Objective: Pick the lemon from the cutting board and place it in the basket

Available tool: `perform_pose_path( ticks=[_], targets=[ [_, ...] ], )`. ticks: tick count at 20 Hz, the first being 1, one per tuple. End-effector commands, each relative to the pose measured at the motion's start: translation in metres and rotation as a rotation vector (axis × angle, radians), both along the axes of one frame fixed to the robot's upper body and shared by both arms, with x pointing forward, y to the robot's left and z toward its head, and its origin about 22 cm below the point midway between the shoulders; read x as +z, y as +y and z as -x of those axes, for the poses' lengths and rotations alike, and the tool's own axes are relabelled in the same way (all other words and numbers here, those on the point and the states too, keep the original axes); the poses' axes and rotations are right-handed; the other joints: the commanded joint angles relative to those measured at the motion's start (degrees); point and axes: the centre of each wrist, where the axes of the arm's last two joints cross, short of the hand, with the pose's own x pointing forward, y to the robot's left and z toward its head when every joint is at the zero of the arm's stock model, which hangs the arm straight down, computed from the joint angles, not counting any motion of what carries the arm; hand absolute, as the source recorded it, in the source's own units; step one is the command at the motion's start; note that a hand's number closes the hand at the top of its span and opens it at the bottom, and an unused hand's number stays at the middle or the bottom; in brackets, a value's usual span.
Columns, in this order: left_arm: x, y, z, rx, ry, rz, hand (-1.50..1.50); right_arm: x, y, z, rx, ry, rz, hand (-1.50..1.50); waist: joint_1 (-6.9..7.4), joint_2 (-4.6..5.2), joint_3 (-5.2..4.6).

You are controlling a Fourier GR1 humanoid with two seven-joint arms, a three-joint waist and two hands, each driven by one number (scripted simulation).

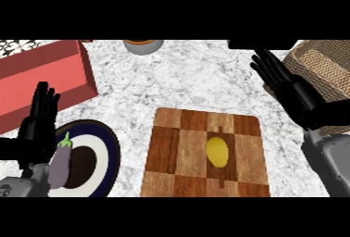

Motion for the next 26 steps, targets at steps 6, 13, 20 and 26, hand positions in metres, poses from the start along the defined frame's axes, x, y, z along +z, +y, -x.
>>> perform_pose_path(
  ticks=[6, 13, 20, 26],
  targets=[
    [-0.084, -0.002, 0.049, -0.130, 0.611, 0.068, 0.00, -0.004, 0.093, -0.006, 0.256, -0.020, -0.304, 1.50, 0.86, 1.32, 0.28],
    [-0.087, 0.003, 0.054, -0.160, 0.705, 0.079, 0.00, -0.037, 0.209, 0.069, 0.376, -0.168, 0.008, -1.50, -0.77, -0.18, 0.11],
    [-0.083, 0.014, 0.063, -0.112, 0.721, 0.070, 0.00, -0.005, 0.155, 0.037, 0.046, -0.320, 0.591, -1.50, -2.98, -1.51, -0.15],
    [-0.082, 0.001, 0.066, -0.117, 0.705, 0.075, 0.00, 0.098, 0.129, 0.032, -0.028, -0.388, 0.894, -1.50, -2.79, -1.26, -0.02]
  ],
)
